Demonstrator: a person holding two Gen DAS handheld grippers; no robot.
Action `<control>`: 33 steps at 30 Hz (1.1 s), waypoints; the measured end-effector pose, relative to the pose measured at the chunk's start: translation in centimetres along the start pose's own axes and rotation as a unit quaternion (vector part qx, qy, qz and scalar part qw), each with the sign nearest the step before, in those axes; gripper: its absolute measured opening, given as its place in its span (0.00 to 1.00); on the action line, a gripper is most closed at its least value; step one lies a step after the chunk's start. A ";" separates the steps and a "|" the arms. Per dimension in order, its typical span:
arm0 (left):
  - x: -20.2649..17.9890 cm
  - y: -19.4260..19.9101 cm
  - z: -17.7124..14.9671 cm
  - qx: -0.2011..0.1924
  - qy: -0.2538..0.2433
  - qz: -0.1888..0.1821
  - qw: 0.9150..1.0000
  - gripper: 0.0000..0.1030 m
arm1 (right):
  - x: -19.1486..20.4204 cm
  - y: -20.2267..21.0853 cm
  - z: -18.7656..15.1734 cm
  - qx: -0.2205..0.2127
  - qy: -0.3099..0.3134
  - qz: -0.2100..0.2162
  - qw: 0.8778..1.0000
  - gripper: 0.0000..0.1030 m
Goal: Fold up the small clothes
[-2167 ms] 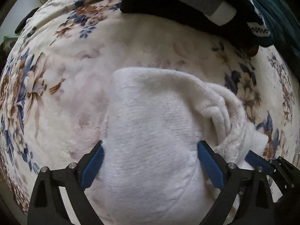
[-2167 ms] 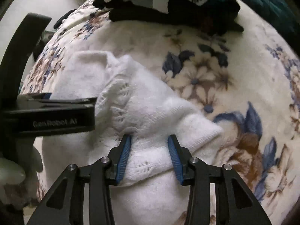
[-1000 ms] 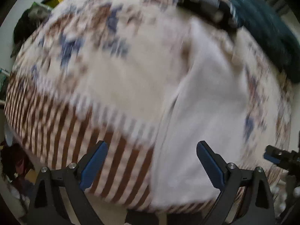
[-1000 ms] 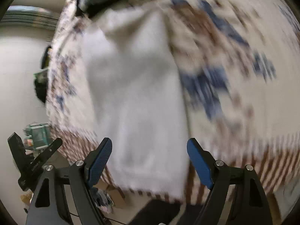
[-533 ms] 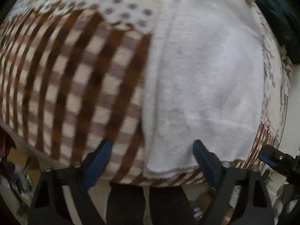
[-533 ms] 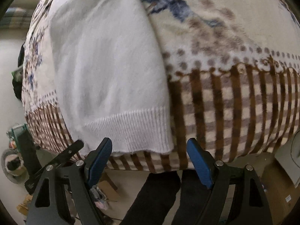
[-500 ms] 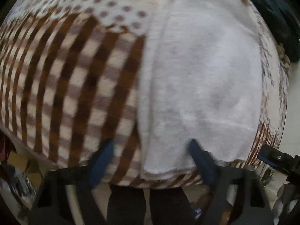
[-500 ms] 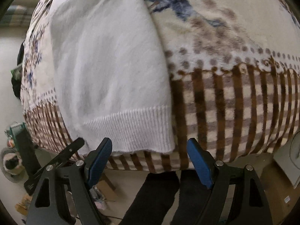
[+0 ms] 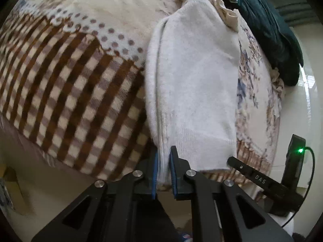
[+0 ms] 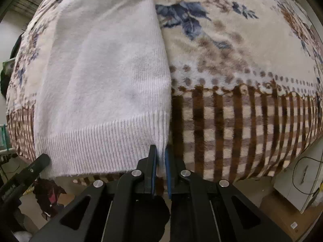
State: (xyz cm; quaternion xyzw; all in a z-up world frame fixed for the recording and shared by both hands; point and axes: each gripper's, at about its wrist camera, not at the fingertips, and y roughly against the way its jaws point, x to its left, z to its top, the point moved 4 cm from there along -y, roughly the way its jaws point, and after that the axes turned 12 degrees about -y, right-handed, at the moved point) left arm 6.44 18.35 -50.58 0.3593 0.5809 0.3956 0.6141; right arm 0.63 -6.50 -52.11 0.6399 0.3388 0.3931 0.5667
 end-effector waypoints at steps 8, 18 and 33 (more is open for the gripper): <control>2.4 -5.2 -1.7 0.059 0.031 0.009 0.998 0.06 | -0.2 -1.7 -0.5 0.023 0.028 -0.025 0.999 0.08; 3.7 -3.0 -0.6 0.009 0.059 -0.014 0.998 0.63 | -2.0 -2.1 2.4 0.095 -0.043 0.080 0.991 0.60; -1.8 -7.6 0.6 0.044 -0.019 -0.002 0.999 0.15 | -2.1 -7.8 2.5 0.172 -0.112 0.193 0.959 0.20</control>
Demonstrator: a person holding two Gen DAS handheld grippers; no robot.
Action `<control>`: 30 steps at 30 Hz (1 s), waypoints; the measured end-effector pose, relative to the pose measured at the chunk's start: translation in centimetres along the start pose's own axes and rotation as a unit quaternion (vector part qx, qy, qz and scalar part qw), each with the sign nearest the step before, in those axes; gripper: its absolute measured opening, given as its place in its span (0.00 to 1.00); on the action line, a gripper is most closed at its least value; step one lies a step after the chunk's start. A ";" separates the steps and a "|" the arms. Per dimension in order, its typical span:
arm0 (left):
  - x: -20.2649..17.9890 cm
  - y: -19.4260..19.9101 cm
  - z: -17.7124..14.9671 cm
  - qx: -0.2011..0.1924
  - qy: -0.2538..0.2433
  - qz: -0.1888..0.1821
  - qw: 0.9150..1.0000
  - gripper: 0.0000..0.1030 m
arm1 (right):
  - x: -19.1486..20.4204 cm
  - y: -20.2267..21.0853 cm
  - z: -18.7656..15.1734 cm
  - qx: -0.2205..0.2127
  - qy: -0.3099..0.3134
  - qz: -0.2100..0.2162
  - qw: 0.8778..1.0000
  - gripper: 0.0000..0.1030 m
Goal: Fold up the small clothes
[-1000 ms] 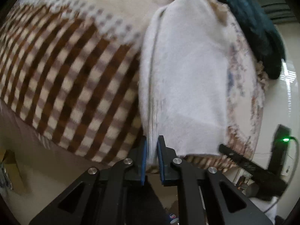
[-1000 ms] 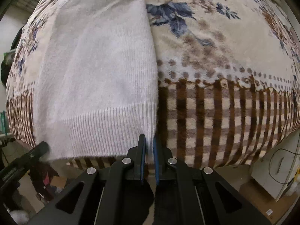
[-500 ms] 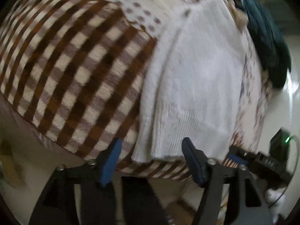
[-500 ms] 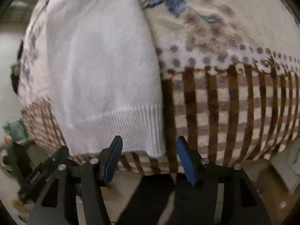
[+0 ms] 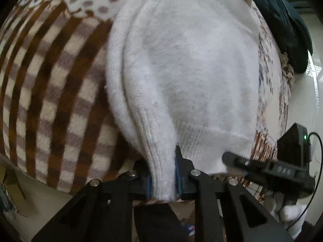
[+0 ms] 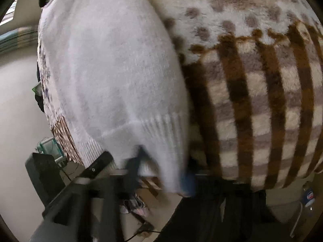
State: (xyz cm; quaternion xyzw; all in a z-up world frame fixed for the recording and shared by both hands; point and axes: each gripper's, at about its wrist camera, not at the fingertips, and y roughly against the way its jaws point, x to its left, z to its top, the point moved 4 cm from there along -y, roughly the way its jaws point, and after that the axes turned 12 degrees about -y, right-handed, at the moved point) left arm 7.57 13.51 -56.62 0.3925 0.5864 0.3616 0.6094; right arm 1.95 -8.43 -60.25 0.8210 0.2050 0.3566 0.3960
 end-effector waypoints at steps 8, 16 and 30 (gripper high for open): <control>-1.3 7.1 2.0 -0.074 -0.031 -0.019 0.997 0.14 | 3.3 6.2 -1.8 -0.069 0.030 0.016 0.997 0.12; -5.2 16.2 12.9 -0.181 -0.097 -0.046 0.978 0.13 | 14.4 16.9 0.5 -0.180 0.098 0.040 0.978 0.11; -7.0 14.7 37.5 -0.207 -0.119 0.019 0.971 0.13 | 31.2 23.5 21.3 -0.255 0.134 0.033 0.957 0.10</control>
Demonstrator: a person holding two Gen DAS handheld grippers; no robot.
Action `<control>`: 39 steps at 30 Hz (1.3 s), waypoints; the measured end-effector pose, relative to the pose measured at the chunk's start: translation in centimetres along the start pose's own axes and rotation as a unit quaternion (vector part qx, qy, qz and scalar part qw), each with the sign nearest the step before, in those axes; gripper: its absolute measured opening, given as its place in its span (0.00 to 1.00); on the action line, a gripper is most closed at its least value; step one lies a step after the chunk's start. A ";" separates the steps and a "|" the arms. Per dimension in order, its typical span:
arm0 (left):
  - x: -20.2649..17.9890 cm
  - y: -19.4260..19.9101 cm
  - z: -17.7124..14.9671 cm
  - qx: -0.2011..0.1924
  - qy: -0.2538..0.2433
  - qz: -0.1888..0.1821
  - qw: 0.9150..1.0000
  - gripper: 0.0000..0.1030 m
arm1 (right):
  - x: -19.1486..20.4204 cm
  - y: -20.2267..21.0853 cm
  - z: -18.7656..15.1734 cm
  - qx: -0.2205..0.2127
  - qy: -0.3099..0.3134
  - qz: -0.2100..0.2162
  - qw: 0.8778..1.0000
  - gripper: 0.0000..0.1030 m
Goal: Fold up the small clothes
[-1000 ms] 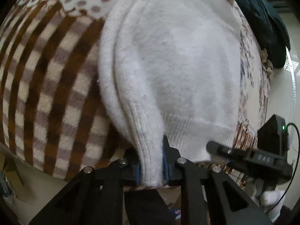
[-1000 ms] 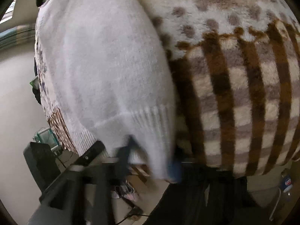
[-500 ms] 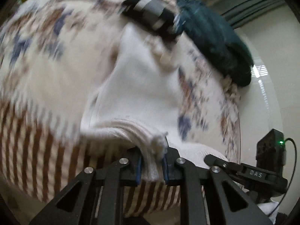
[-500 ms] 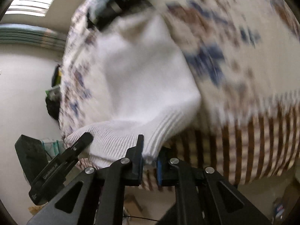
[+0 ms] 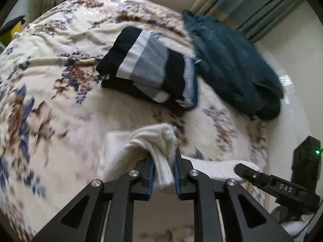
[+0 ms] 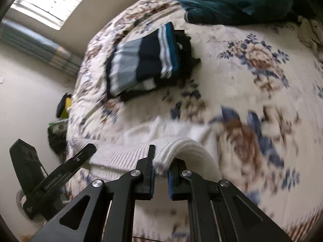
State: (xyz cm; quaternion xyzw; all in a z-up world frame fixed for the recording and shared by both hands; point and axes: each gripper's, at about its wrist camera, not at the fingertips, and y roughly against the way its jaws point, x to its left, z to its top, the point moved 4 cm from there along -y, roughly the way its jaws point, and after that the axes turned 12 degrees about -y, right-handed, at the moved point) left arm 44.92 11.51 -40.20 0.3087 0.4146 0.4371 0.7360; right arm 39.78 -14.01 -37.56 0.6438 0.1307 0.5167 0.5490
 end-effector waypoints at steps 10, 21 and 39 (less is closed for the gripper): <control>4.5 -6.2 5.7 0.050 0.039 0.041 0.997 0.74 | -1.6 -9.9 8.8 0.061 -0.014 -0.016 0.998 0.57; 9.1 -12.8 0.3 0.169 0.085 -0.013 0.982 0.74 | -9.0 -13.9 6.9 0.145 -0.082 -0.037 0.985 0.63; 10.3 -10.7 1.7 0.102 0.076 -0.011 0.992 0.68 | -9.2 -14.2 8.5 0.104 -0.074 -0.052 0.990 0.29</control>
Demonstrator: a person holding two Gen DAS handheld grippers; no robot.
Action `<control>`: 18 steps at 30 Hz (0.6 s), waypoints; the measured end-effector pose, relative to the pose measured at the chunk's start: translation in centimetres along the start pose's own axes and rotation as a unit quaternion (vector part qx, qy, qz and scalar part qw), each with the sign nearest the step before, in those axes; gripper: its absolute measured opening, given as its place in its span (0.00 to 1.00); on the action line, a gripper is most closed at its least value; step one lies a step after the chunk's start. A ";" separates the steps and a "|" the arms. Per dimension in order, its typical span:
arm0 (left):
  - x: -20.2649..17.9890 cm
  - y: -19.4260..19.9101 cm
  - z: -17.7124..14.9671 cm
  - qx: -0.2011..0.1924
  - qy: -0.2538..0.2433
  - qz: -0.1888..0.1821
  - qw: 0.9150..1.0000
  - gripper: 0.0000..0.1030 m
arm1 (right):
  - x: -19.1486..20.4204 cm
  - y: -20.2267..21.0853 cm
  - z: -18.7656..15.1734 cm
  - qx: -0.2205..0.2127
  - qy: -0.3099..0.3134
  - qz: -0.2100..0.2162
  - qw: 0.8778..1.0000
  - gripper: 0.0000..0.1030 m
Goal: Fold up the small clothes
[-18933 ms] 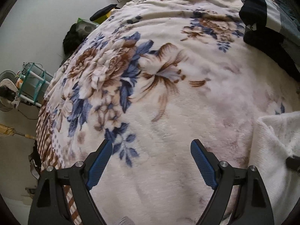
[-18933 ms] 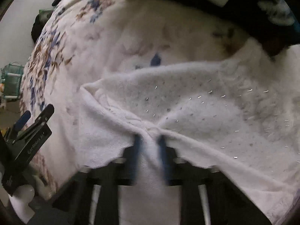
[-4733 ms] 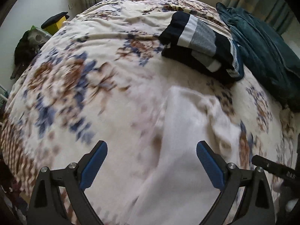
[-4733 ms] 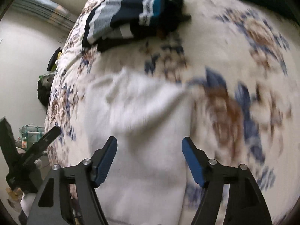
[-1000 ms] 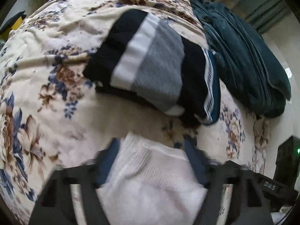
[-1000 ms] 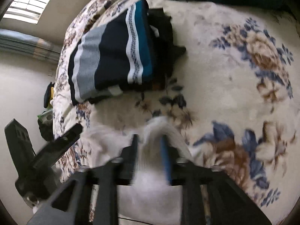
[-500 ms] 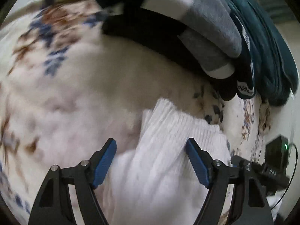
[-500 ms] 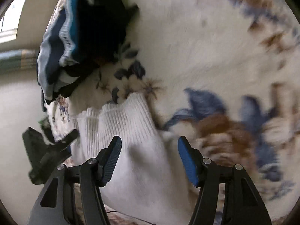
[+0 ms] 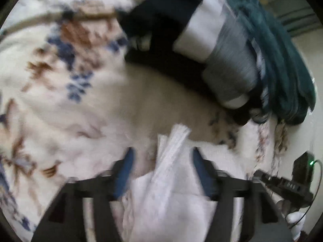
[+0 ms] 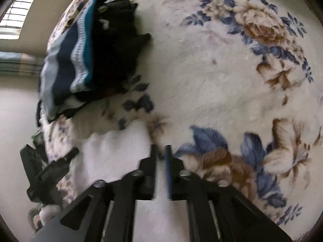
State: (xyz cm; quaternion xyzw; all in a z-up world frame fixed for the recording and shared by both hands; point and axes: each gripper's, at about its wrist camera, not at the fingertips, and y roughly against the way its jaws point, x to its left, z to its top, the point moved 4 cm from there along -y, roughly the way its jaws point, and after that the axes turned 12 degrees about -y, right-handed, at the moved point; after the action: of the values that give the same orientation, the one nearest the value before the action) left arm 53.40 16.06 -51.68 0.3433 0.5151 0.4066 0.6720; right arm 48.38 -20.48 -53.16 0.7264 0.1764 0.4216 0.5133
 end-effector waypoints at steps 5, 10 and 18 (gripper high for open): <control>0.3 5.6 -2.6 -0.039 0.053 -0.014 0.998 0.75 | 0.2 2.2 -2.0 0.018 0.014 -0.003 1.000 0.75; 0.4 6.7 -11.4 -0.028 0.138 -0.027 0.990 0.77 | 0.3 0.6 -3.8 0.087 0.025 0.006 0.996 0.86; 0.4 4.2 -25.1 -0.058 0.343 -0.066 0.935 0.77 | 0.4 -4.7 -5.9 0.164 0.068 -0.004 0.984 0.91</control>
State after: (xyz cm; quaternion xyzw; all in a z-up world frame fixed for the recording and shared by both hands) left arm 28.23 19.33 -53.98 0.1087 0.7116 0.4833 0.4982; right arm 44.71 -14.74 -56.55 0.7697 0.2810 0.4332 0.3754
